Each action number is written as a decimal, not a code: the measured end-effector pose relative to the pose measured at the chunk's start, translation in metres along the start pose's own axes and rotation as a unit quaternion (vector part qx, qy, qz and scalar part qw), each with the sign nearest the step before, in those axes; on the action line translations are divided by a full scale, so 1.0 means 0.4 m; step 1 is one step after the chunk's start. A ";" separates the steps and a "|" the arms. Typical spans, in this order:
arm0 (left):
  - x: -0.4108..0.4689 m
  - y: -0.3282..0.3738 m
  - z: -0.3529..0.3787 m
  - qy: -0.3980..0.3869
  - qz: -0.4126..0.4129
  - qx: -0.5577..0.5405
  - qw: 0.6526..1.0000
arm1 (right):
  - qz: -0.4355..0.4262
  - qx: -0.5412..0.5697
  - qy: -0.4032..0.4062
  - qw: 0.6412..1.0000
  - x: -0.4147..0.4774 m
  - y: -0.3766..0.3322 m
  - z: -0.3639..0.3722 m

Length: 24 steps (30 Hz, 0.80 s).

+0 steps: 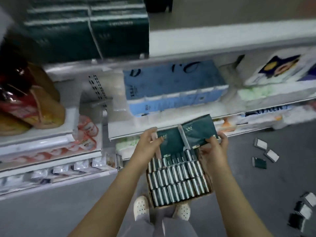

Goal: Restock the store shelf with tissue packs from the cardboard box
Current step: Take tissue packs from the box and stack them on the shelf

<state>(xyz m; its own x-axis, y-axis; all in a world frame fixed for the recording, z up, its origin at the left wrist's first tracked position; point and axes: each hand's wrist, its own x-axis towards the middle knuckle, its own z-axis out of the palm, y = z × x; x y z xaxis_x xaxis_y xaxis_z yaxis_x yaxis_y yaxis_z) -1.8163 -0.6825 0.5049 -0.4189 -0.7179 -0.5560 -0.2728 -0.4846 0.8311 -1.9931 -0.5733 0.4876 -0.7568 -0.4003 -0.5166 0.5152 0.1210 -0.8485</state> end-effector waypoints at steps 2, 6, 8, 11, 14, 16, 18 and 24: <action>-0.026 0.082 0.002 -0.007 0.031 -0.037 0.999 | -0.029 0.030 -0.026 0.999 -0.027 -0.085 0.035; -0.068 0.221 0.005 -0.008 0.110 -0.059 0.992 | -0.065 0.088 -0.067 0.992 -0.068 -0.225 0.089; -0.100 0.275 0.003 0.003 0.148 -0.063 0.987 | -0.071 0.106 -0.104 0.986 -0.084 -0.274 0.098; -0.144 0.330 0.002 0.004 0.198 -0.071 0.978 | -0.077 0.115 -0.164 0.977 -0.097 -0.338 0.103; -0.181 0.370 0.012 0.031 0.225 -0.071 0.971 | -0.079 0.131 -0.224 0.963 -0.101 -0.401 0.101; -0.202 0.405 0.023 0.050 0.240 -0.074 0.967 | -0.087 0.133 -0.271 0.949 -0.103 -0.449 0.100; -0.218 0.451 0.031 0.063 0.269 -0.081 0.958 | -0.108 0.132 -0.309 0.936 -0.102 -0.499 0.107; -0.241 0.581 0.017 0.100 0.350 -0.089 0.927 | -0.157 0.150 -0.353 0.910 -0.092 -0.612 0.156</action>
<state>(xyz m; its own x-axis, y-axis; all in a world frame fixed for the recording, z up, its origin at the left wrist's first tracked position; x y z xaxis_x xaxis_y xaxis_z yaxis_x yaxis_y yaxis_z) -1.8453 -0.7226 0.7518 -0.2667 -0.9570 0.1139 0.1592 0.0728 0.9846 -2.0661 -0.6447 0.7214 -0.4928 -0.8693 0.0374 0.4851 -0.3102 -0.8176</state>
